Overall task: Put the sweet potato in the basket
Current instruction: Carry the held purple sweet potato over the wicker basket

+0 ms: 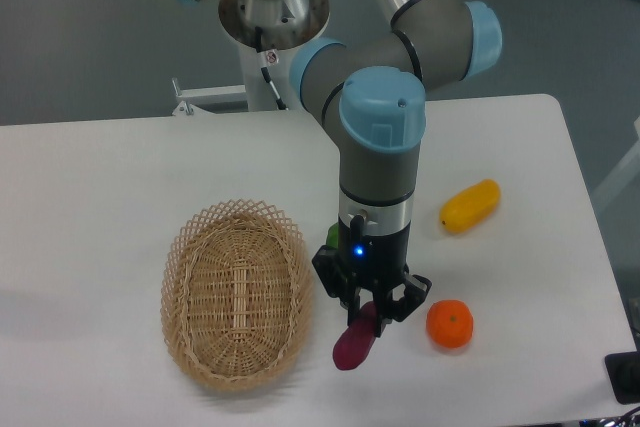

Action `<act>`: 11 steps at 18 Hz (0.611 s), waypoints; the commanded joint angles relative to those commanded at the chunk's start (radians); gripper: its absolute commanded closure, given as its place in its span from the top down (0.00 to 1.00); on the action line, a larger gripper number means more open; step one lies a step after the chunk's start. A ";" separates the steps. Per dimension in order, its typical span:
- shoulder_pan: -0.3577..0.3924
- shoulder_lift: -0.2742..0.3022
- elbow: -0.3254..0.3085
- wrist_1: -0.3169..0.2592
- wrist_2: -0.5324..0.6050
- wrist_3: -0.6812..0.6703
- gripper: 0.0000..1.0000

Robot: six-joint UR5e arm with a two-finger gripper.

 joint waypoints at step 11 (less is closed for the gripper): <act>-0.055 0.000 0.002 -0.003 0.064 -0.081 0.27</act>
